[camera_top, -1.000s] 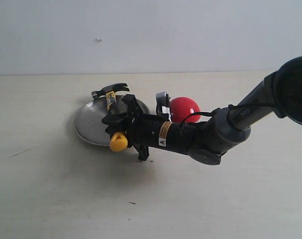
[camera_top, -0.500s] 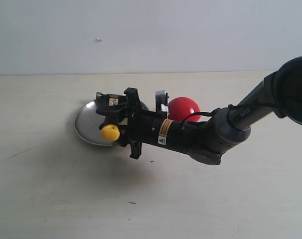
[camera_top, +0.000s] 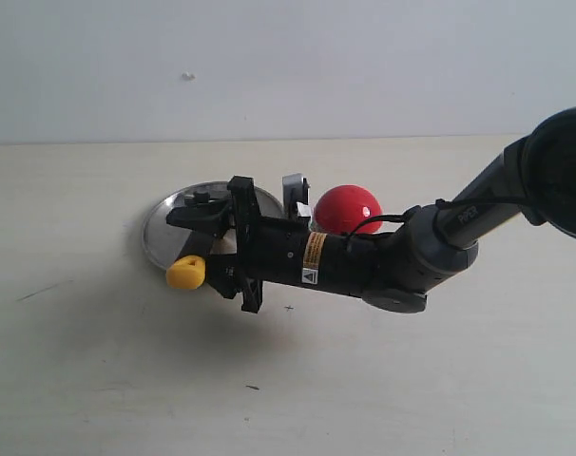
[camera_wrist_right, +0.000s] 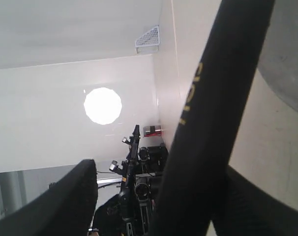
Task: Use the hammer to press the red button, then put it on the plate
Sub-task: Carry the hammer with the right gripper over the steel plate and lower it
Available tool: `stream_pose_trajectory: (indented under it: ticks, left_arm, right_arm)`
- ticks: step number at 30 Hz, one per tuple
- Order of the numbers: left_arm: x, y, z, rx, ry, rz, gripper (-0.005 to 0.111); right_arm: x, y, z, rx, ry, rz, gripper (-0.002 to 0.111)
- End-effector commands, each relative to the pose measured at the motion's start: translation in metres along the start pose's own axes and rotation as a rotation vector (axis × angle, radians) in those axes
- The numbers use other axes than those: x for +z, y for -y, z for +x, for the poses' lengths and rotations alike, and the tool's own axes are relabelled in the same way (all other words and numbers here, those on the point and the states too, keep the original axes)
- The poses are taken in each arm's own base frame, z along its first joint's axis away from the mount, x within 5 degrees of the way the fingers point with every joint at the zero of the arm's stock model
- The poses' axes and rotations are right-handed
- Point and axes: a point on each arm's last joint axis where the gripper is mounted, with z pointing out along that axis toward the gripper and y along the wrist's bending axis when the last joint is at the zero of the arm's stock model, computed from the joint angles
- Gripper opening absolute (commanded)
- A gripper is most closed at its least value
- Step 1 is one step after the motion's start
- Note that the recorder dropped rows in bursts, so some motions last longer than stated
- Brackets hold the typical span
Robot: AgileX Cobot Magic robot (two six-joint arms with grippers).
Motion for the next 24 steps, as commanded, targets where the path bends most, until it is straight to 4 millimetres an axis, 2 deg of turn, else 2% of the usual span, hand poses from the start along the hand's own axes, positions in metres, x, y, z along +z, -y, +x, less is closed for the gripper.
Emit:
stream_pose_trajectory:
  ticks: [1,5,11,17,24]
  left_arm:
    - [0.000,0.000,-0.001,-0.012,0.011,0.005,0.000]
    - [0.000,0.000,-0.001,-0.012,0.011,0.005,0.000]
    - [0.000,0.000,-0.001,-0.012,0.011,0.005,0.000]
    - [0.000,0.000,-0.001,-0.012,0.011,0.005,0.000]
    - [0.000,0.000,-0.001,-0.012,0.011,0.005,0.000]
  right_arm:
    - [0.000,-0.003,0.006,0.006,-0.100,0.001,0.061]
    - [-0.003,-0.005,0.007,0.047,-0.136,0.023,0.061]
    - [-0.015,-0.018,-0.012,-0.021,-0.056,0.072,0.059]
    - [-0.023,-0.018,-0.028,-0.089,0.081,0.286,0.058]
    - [-0.029,-0.017,-0.033,-0.164,0.129,0.438,0.058]
